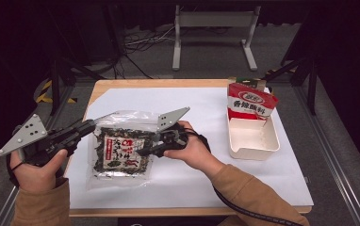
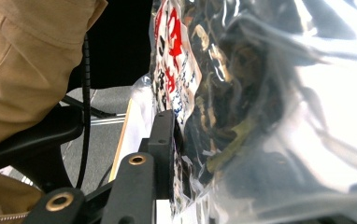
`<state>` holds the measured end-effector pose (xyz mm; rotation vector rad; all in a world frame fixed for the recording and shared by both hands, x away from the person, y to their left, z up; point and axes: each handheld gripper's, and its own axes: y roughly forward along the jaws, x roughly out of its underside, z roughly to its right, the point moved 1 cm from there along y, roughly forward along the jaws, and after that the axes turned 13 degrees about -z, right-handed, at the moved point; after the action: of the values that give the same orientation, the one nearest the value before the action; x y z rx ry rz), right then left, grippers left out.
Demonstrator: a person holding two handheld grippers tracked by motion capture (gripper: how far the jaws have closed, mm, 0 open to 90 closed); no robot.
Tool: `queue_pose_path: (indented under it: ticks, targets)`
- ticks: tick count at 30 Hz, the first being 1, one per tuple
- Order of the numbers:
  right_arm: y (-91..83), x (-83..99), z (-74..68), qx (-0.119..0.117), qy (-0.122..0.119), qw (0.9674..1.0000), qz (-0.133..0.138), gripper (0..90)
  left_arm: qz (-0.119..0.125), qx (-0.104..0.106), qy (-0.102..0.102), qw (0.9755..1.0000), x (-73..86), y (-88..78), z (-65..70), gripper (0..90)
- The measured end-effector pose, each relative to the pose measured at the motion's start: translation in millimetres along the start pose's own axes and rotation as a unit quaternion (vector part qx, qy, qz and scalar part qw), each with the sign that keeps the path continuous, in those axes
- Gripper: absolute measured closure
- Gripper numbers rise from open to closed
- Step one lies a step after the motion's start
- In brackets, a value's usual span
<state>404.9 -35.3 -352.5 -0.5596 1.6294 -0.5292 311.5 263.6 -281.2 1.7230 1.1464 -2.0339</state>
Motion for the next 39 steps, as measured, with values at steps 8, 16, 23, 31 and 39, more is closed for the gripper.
queue_pose_path:
  ticks: [8,16,23,31,39]
  targets:
    - [-16.2,-0.4,-4.4,-0.001,-0.018,0.9998,-0.001,74.4,0.008,0.019,-0.007,0.9998,-0.7,1.1,0.5,84.5]
    - [-39.8,7.3,-10.8,0.007,-0.023,0.9995,-0.018,74.7,0.03,0.062,-0.008,0.9976,-4.6,5.7,6.8,76.7]
    - [-71.8,13.4,-12.8,0.041,-0.02,0.9985,-0.03,74.7,0.023,0.075,0.0,0.9969,-6.5,8.4,10.8,62.7]
    - [-111.7,17.4,-19.6,0.081,-0.015,0.9949,-0.058,74.6,-0.003,0.076,-0.002,0.9971,-4.1,17.7,8.4,52.2]
    - [-147.3,22.4,-25.3,0.115,0.0,0.9907,-0.073,74.6,-0.032,0.07,-0.003,0.997,-1.3,30.5,4.2,45.7]
